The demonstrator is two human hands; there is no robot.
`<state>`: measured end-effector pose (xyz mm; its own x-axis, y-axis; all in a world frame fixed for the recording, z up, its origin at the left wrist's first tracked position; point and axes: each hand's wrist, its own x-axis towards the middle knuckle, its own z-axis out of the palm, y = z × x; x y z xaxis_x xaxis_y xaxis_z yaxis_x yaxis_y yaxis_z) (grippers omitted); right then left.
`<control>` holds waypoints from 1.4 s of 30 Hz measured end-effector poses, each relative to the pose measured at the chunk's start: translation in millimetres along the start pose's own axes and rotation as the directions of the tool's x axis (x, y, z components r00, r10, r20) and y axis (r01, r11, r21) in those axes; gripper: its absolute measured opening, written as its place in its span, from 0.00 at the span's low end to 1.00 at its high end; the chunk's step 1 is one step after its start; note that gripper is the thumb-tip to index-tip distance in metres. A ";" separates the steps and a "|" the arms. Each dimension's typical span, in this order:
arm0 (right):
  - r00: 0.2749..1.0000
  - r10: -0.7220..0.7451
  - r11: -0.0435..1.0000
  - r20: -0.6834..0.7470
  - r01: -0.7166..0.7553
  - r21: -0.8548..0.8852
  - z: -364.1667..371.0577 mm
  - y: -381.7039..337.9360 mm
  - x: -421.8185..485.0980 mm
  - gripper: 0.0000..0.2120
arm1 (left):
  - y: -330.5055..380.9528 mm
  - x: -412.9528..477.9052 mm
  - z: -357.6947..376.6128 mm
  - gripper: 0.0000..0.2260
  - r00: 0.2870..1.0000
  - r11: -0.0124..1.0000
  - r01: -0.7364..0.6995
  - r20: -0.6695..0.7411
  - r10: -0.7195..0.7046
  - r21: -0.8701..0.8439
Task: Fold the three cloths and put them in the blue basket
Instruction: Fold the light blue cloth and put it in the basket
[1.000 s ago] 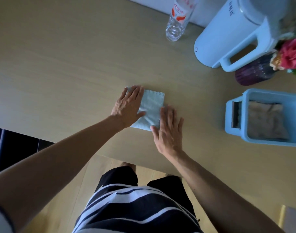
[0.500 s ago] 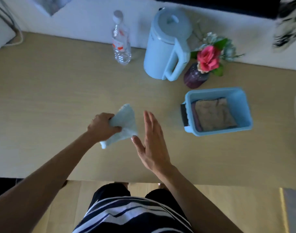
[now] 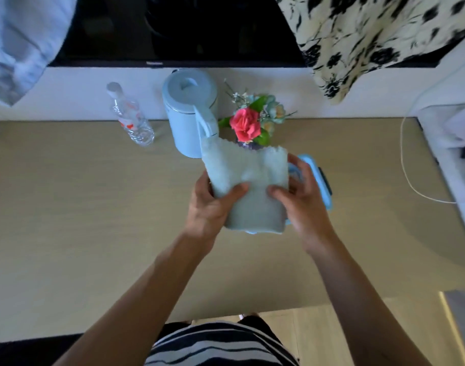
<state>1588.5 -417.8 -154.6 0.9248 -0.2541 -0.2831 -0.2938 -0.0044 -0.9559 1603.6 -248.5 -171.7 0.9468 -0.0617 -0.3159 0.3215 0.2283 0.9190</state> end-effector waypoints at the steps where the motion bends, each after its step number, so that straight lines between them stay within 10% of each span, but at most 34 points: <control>1: 0.999 -0.016 0.998 -0.034 0.014 -0.057 -14.2 -1.1 4.0 0.29 | -4.1 1.5 10.2 0.27 1.000 1.000 -0.003 -0.012 0.003 0.004; 15: 0.959 -0.097 0.671 0.265 0.260 -0.694 -111.1 8.7 87.8 0.13 | -54.4 52.5 60.5 0.15 0.996 0.870 0.003 0.079 -0.049 0.493; 22: 0.957 0.101 0.452 0.272 0.199 -0.869 -107.7 35.8 114.2 0.19 | -86.1 67.7 74.3 0.29 0.991 0.709 0.017 0.081 -0.105 0.705; 42: 0.912 0.001 -0.247 0.410 0.398 -0.884 -70.4 78.3 121.1 0.17 | -128.0 87.7 95.2 0.35 0.981 0.189 -0.021 0.057 -0.188 0.982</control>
<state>1660.5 -517.0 -258.2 0.9423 0.1650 -0.2912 0.2267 -0.9547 0.1927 1646.9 -375.6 -294.5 0.8688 -0.1588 -0.4689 0.0559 -0.9096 0.4117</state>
